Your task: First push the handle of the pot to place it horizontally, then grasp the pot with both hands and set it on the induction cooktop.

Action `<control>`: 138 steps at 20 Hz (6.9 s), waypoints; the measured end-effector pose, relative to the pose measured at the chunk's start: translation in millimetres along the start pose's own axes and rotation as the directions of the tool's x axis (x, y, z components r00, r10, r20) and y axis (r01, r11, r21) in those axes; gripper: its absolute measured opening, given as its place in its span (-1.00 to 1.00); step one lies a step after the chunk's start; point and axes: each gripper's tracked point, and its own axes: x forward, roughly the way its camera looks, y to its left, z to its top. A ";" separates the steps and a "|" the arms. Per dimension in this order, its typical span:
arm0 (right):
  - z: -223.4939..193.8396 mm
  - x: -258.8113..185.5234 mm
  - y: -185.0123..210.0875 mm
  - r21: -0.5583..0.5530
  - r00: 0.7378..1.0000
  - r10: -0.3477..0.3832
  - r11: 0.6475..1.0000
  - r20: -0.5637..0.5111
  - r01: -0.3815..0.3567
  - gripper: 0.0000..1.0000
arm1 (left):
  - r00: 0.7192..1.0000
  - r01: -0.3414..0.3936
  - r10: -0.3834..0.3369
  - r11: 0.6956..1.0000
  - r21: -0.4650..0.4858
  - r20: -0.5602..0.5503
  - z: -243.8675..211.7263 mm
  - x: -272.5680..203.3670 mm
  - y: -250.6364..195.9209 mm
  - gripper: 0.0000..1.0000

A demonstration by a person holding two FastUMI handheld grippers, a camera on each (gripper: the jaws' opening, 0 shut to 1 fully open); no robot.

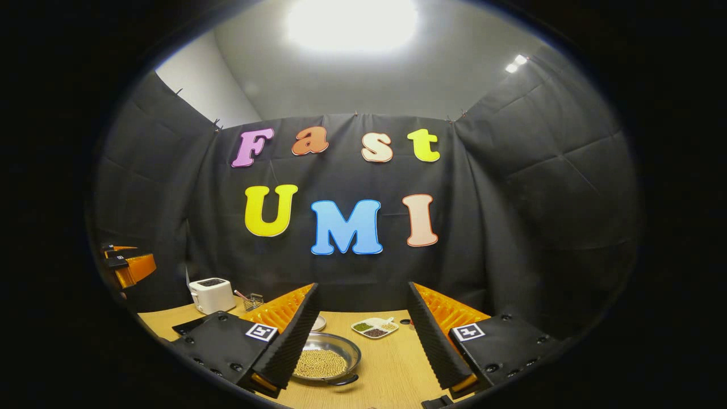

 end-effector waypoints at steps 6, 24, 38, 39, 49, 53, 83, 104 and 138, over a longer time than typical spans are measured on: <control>-2.0 1.3 1.6 0.012 1.000 0.000 1.000 -0.004 0.000 0.92 | 1.000 -0.011 0.011 1.000 0.006 0.000 1.4 -2.1 7.1 0.52; -3.2 19.7 42.9 -0.039 1.000 -0.025 0.999 0.002 0.025 -0.78 | 1.000 -0.002 0.002 1.000 0.000 0.013 -4.6 21.1 56.2 0.46; -94.7 18.5 122.8 -0.064 0.935 0.224 0.966 -0.275 -0.251 -1.00 | 1.000 -0.012 0.012 1.000 -0.014 0.008 -18.0 31.2 89.2 0.46; -104.5 19.4 124.5 -0.067 0.926 0.236 0.961 -0.296 -0.267 -1.00 | 1.000 -0.017 0.017 1.000 -0.007 0.011 -16.4 32.9 88.7 0.46; -205.9 21.1 127.9 -0.004 0.746 0.371 0.894 -0.554 -0.447 -0.96 | 0.998 -0.068 0.068 0.997 0.027 0.018 -16.4 75.8 60.5 0.46; -248.0 11.2 117.4 0.059 0.647 0.387 0.882 -0.657 -0.468 -0.96 | 0.998 -0.056 0.057 0.998 0.022 -0.012 -29.6 88.1 38.5 0.46; -334.9 51.6 32.5 0.030 0.447 0.257 0.890 -0.857 -0.454 -0.96 | 0.991 -0.089 0.096 0.993 0.074 -0.095 -65.6 125.5 -26.2 0.48; -343.5 122.3 -10.3 -0.025 0.509 0.188 0.924 -0.840 -0.381 -0.96 | 0.981 -0.132 0.142 0.988 0.080 -0.132 -83.7 128.0 -38.4 0.48; -279.4 197.8 -40.0 0.028 0.800 0.113 0.992 -0.589 -0.120 0.91 | 0.825 0.140 -0.190 0.981 -0.134 -0.532 -287.1 227.4 -136.0 0.53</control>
